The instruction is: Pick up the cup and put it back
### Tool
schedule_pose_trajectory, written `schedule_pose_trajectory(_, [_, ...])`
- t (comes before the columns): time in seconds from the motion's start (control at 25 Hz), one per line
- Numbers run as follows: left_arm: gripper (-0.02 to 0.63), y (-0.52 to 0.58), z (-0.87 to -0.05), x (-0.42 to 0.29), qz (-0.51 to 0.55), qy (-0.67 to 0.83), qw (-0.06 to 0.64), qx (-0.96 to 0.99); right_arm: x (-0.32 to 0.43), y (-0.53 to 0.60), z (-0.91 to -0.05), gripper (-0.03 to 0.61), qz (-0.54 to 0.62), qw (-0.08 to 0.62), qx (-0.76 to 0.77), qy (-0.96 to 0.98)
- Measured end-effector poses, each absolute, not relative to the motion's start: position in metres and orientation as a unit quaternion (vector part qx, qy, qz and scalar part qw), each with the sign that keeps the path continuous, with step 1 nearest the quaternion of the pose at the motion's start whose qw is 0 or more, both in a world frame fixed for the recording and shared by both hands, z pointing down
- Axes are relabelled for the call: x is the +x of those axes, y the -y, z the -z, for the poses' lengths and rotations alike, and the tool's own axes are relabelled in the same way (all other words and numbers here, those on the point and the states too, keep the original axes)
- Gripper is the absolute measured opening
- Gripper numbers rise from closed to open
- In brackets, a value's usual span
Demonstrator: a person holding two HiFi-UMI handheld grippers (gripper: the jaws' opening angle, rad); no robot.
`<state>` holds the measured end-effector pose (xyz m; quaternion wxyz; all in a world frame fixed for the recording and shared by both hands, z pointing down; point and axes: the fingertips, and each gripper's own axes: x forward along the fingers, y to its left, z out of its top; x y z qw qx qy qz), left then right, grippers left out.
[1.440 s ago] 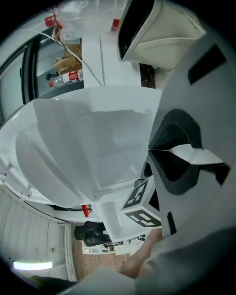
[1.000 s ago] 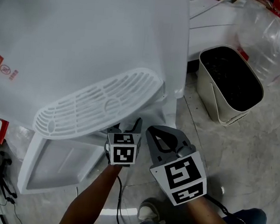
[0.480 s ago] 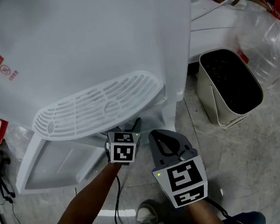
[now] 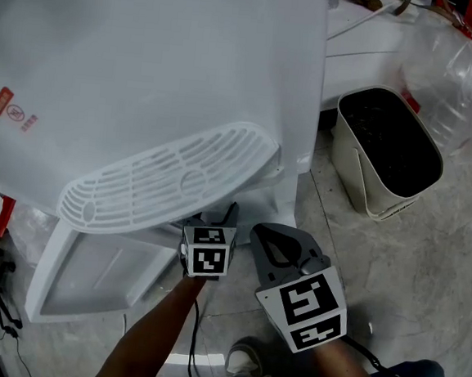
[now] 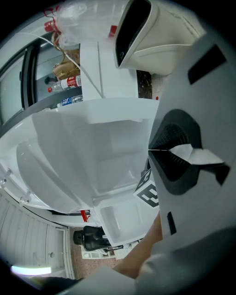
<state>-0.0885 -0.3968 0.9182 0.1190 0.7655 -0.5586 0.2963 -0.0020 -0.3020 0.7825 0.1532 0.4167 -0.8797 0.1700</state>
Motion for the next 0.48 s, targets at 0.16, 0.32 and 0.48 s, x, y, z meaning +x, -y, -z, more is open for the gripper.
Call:
schedule_pose_trajectory(0.16, [0.293,0.394,-0.921,-0.091,-0.293,0.563,0.125,0.763,-0.003,0.3,-0.783,0.021,-0.171,0.153,0.413,0.881])
schedule_pose_trajectory(0.32, [0.298,0.387,-0.922,-0.094,-0.29,0.567,0.135,0.759,-0.003,0.298,-0.784,0.021,-0.174,0.153,0.411,0.882])
schedule_pose_trajectory(0.48, [0.298,0.378,-0.921,-0.098,-0.287,0.572,0.146,0.755,-0.004,0.295,-0.781,0.021,-0.17,0.153,0.408,0.884])
